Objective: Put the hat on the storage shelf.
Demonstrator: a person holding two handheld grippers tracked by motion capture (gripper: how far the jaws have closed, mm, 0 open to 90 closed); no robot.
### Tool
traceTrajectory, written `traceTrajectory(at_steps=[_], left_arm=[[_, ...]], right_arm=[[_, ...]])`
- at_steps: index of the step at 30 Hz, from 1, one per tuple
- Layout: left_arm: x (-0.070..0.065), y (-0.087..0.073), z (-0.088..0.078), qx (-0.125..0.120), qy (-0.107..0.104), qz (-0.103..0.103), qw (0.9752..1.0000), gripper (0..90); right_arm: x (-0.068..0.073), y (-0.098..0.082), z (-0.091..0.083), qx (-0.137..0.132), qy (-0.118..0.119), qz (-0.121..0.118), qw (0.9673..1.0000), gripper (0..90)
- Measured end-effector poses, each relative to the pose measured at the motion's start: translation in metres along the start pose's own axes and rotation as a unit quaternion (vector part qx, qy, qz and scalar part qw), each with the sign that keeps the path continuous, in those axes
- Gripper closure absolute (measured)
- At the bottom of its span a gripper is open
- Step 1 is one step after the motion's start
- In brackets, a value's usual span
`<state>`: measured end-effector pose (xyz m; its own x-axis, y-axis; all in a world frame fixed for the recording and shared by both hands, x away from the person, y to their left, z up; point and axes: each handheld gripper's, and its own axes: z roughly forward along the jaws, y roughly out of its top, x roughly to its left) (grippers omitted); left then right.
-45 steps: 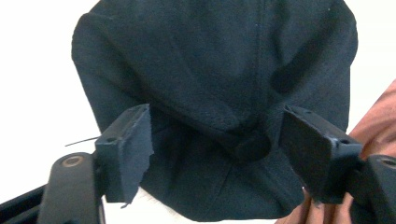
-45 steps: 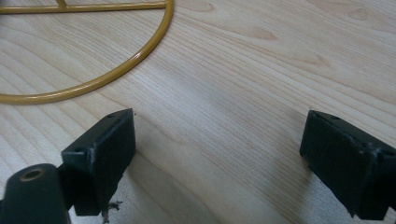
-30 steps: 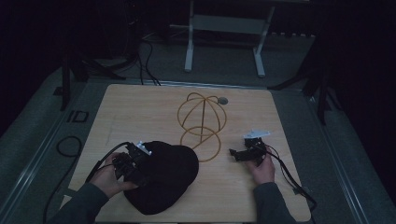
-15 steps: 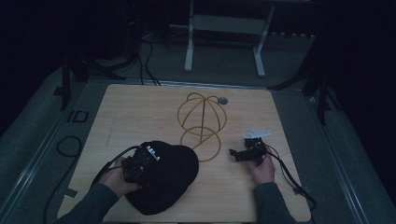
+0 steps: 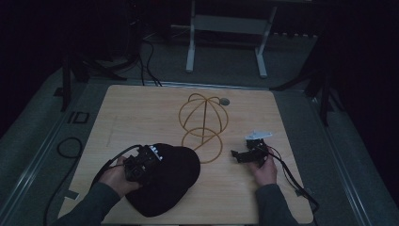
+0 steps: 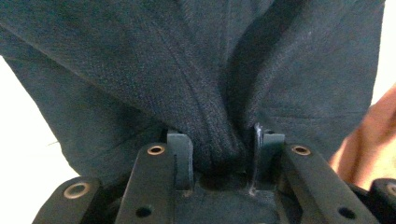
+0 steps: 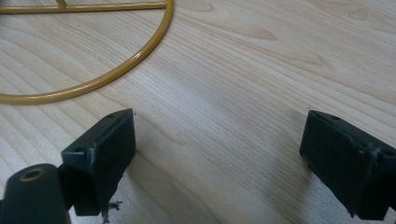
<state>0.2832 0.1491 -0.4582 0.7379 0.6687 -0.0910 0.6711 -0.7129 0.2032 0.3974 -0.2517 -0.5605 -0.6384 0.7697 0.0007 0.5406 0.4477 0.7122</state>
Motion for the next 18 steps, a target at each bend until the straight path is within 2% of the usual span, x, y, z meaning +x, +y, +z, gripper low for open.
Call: traceTrajectory(at_steps=[7, 18], left_arm=[[0.006, -0.001, -0.011, -0.016, -0.018, -0.014, 0.9996, 68.6], [0.014, -0.003, -0.033, -0.026, -0.012, -0.02, 0.9994, 69.1]], right_arm=[[0.0, 0.0, 0.0, 0.0, 0.0, 0.0, 1.0, 10.2], [0.0, 0.0, 0.0, 0.0, 0.0, 0.0, 1.0, 10.2]])
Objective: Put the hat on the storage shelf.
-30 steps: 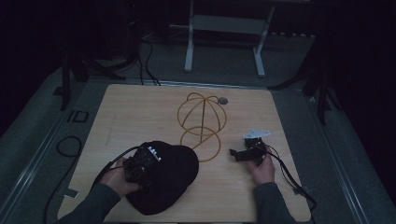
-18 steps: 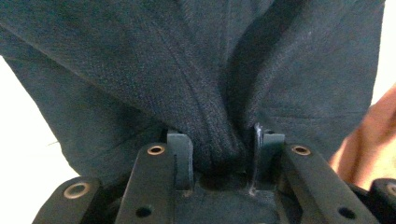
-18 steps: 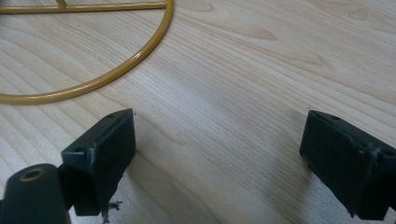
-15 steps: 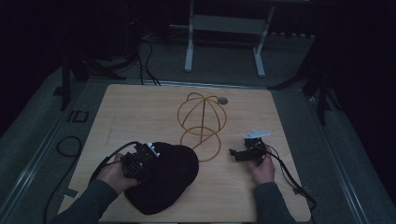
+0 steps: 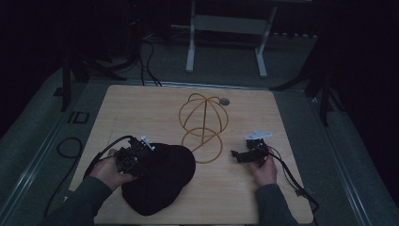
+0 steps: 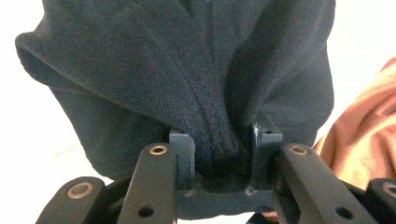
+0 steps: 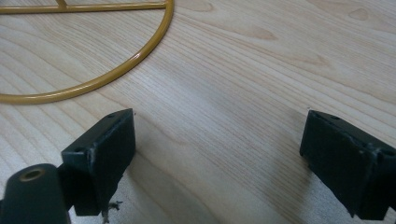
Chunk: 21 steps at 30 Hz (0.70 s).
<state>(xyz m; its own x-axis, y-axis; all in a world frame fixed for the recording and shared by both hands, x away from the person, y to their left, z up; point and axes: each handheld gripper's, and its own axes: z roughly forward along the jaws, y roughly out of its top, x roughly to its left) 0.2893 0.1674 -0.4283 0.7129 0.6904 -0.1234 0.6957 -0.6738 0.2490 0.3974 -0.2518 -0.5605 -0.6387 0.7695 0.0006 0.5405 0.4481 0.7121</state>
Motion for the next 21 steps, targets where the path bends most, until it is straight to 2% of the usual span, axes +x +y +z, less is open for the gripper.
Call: traceTrajectory(at_steps=[9, 14, 21], left_arm=[[0.003, 0.002, -0.021, -0.011, 0.016, -0.004, 0.9998, 70.5], [0.007, 0.004, -0.03, -0.013, 0.011, -0.011, 0.9998, 71.0], [0.01, 0.01, -0.044, -0.01, 0.015, -0.009, 0.9998, 71.0]], right_arm=[[0.0, 0.0, 0.0, 0.0, 0.0, 0.0, 1.0, 10.2], [0.0, 0.0, 0.0, 0.0, 0.0, 0.0, 1.0, 10.2], [0.0, 0.0, 0.0, 0.0, 0.0, 0.0, 1.0, 10.2]])
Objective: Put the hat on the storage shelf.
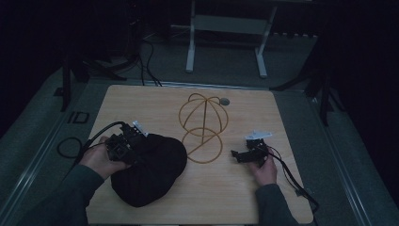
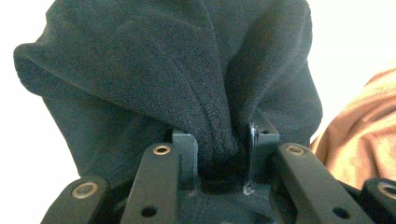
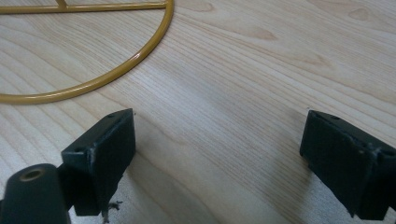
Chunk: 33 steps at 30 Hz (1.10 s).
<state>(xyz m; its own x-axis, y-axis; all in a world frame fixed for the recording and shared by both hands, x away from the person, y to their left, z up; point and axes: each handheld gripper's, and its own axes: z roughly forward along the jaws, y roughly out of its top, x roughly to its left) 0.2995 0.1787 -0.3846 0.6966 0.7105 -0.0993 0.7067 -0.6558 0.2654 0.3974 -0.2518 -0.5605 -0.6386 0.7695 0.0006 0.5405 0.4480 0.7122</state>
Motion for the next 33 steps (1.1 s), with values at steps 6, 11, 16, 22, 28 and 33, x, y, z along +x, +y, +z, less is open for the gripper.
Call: traceTrajectory(at_steps=[6, 11, 16, 22, 28, 33], left_arm=[[0.003, 0.006, -0.013, 0.003, 0.0, -0.001, 1.0, 71.0], [0.007, 0.01, -0.023, 0.005, -0.003, -0.003, 1.0, 71.0], [0.011, 0.014, -0.028, 0.012, -0.002, -0.006, 0.9999, 71.0], [0.017, 0.017, -0.036, 0.001, 0.0, -0.013, 0.9999, 71.0], [0.021, 0.022, -0.048, -0.003, 0.006, -0.02, 0.9998, 71.0], [0.025, 0.026, -0.056, -0.008, 0.011, -0.026, 0.9996, 70.9]], right_arm=[[0.0, 0.0, 0.0, 0.0, 0.0, 0.0, 1.0, 10.2], [0.0, 0.0, 0.0, 0.0, 0.0, 0.0, 1.0, 10.2], [0.0, 0.0, 0.0, 0.0, 0.0, 0.0, 1.0, 10.2], [0.0, 0.0, 0.0, 0.0, 0.0, 0.0, 1.0, 10.2], [0.0, 0.0, 0.0, 0.0, 0.0, 0.0, 1.0, 10.2], [0.0, 0.0, 0.0, 0.0, 0.0, -0.001, 1.0, 10.2]])
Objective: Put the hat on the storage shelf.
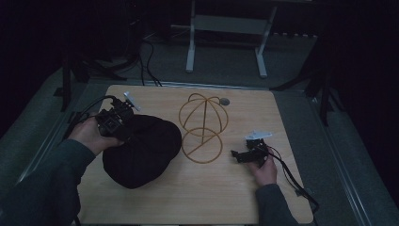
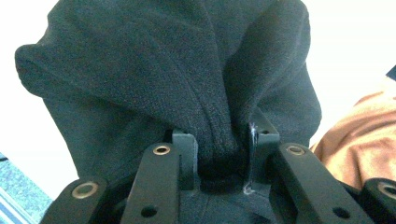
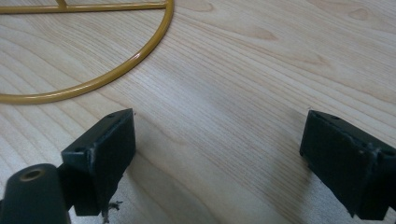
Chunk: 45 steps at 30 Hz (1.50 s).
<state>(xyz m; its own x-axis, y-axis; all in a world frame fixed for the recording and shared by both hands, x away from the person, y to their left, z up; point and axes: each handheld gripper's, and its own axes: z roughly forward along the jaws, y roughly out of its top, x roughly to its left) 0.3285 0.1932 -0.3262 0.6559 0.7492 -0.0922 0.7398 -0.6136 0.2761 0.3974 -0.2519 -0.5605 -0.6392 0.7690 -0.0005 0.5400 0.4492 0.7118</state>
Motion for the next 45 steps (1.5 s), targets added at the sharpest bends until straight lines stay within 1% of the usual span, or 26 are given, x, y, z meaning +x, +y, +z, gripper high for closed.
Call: traceTrajectory(at_steps=[7, 10, 19, 26, 35, 40, 41, 45], left_arm=[[0.007, 0.006, -0.01, 0.0, 0.001, -0.005, 1.0, 70.9], [0.009, 0.008, -0.014, -0.002, 0.004, -0.009, 0.9999, 70.8], [0.02, 0.012, -0.028, -0.007, 0.001, -0.022, 0.9997, 70.8], [0.033, 0.017, -0.033, -0.009, 0.0, -0.039, 0.9992, 70.7], [0.044, 0.022, -0.036, -0.012, -0.001, -0.056, 0.9984, 70.8], [0.048, 0.026, -0.044, -0.014, 0.006, -0.065, 0.9978, 70.8], [0.049, 0.028, -0.047, -0.015, 0.008, -0.07, 0.9974, 70.7], [0.05, 0.032, -0.058, -0.017, 0.012, -0.074, 0.9971, 70.8]], right_arm=[[0.0, 0.0, 0.0, 0.0, 0.0, 0.0, 1.0, 10.2], [0.0, 0.0, 0.0, 0.0, 0.0, -0.001, 1.0, 10.2], [0.0, 0.0, 0.0, 0.0, 0.0, 0.0, 1.0, 10.2], [0.0, 0.0, 0.0, 0.0, 0.0, -0.002, 1.0, 10.2], [0.0, 0.0, 0.0, 0.0, 0.0, -0.002, 1.0, 10.2], [0.0, 0.0, 0.0, 0.0, 0.0, -0.002, 1.0, 10.2], [0.0, 0.0, 0.0, 0.0, 0.0, -0.002, 1.0, 10.2], [0.0, 0.0, 0.0, 0.0, 0.0, -0.002, 1.0, 10.2]])
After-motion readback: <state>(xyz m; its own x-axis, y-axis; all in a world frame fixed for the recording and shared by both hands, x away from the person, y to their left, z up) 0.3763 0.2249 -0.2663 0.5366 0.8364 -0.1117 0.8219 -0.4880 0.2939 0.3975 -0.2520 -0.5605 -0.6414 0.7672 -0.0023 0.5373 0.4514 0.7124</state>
